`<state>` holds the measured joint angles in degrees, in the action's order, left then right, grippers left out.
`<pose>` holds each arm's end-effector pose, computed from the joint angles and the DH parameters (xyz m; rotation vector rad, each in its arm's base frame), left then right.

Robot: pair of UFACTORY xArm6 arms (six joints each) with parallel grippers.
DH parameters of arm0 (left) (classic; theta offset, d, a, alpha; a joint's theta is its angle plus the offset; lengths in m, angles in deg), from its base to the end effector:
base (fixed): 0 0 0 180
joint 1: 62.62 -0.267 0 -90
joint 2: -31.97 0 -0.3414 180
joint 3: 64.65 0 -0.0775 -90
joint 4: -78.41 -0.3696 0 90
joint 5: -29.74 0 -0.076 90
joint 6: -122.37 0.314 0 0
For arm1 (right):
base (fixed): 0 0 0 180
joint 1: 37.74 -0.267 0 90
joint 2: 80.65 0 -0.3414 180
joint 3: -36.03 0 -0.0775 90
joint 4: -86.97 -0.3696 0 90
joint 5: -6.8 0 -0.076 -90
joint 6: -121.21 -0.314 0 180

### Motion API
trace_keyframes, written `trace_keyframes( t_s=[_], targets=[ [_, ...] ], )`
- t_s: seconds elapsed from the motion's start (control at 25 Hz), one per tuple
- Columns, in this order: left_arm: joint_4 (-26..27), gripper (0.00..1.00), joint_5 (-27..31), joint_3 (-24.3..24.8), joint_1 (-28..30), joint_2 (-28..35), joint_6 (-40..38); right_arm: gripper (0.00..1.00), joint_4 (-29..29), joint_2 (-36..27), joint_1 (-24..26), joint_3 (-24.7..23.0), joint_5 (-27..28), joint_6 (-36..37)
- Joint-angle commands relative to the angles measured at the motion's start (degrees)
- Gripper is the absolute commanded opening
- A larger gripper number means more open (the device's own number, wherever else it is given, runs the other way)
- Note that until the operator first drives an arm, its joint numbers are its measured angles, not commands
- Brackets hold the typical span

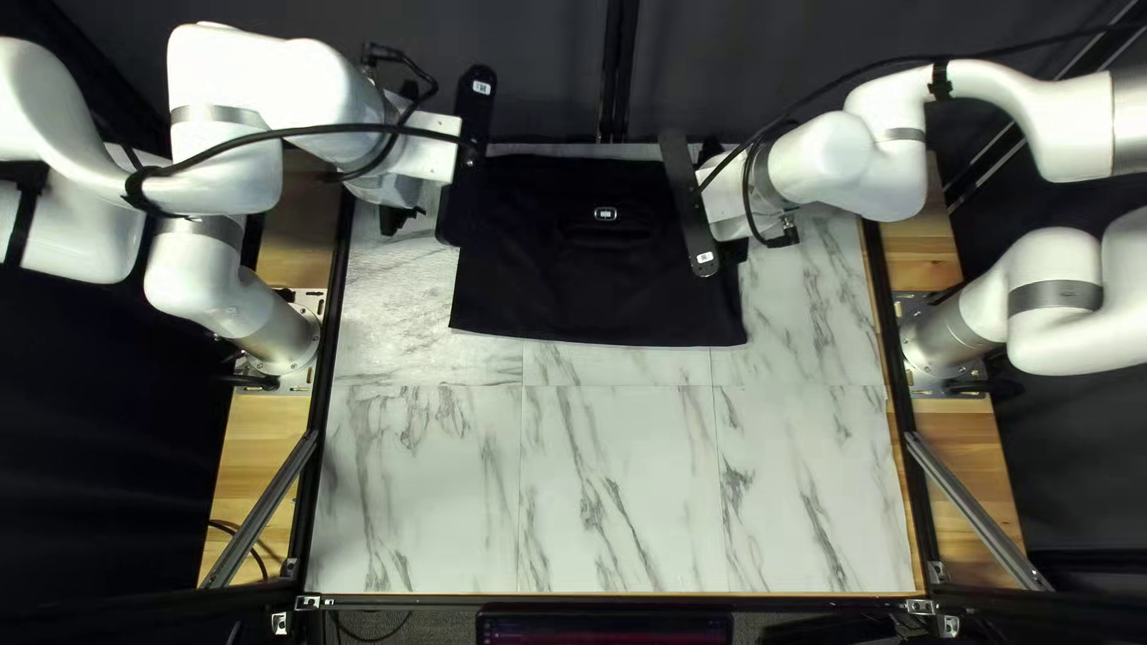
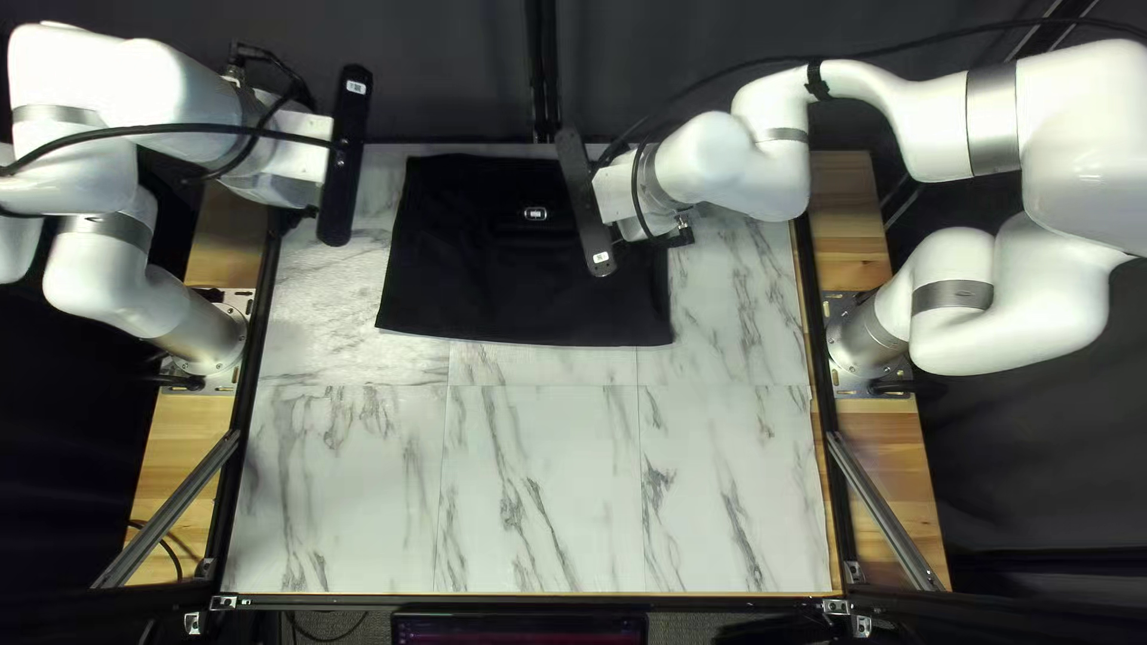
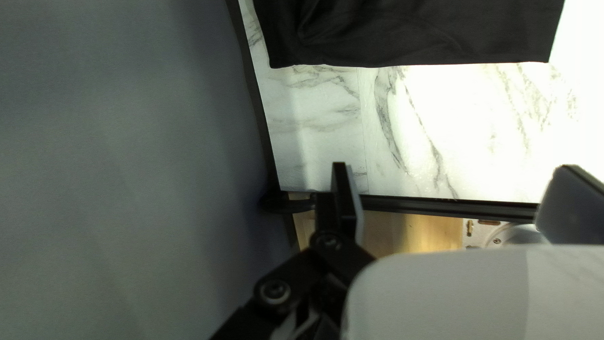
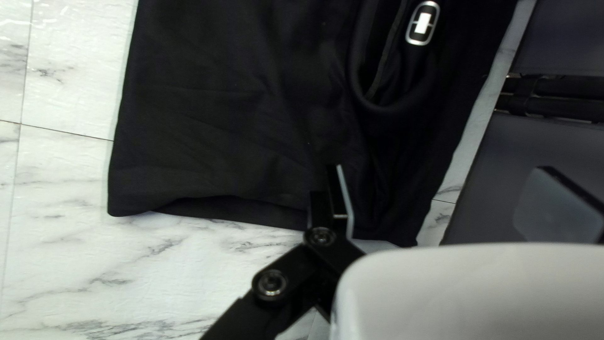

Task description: Fold t-shirt

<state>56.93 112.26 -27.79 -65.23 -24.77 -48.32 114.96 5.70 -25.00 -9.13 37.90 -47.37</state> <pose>0.2796 0.1232 0.3194 -2.7551 0.2120 -0.0389 0.4584 -0.1504 0.1524 2.7132 0.4933 0.3134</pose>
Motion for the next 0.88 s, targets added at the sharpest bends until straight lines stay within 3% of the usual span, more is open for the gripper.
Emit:
trace_keyframes(
  t_s=[0.04,0.28,0.4,0.64,0.88],
  targets=[
    [0.00,1.00,0.00,0.00,0.00,0.00,0.00,1.00,7.72,3.89,0.37,0.39,-3.66,-7.69],
    [0.00,1.00,0.00,0.00,0.00,0.00,0.00,1.00,23.57,10.49,4.60,-0.25,-10.49,-20.84],
    [0.00,1.00,0.00,0.00,0.00,0.00,0.00,1.00,28.40,12.99,6.82,0.07,-13.43,-23.63],
    [0.00,1.00,0.00,0.00,0.00,0.00,0.00,1.00,33.12,15.46,9.59,1.17,-15.99,-24.98],
    [0.00,1.00,0.00,0.00,0.00,0.00,0.00,1.00,35.71,20.70,11.43,5.94,-17.43,-24.37]
  ],
)
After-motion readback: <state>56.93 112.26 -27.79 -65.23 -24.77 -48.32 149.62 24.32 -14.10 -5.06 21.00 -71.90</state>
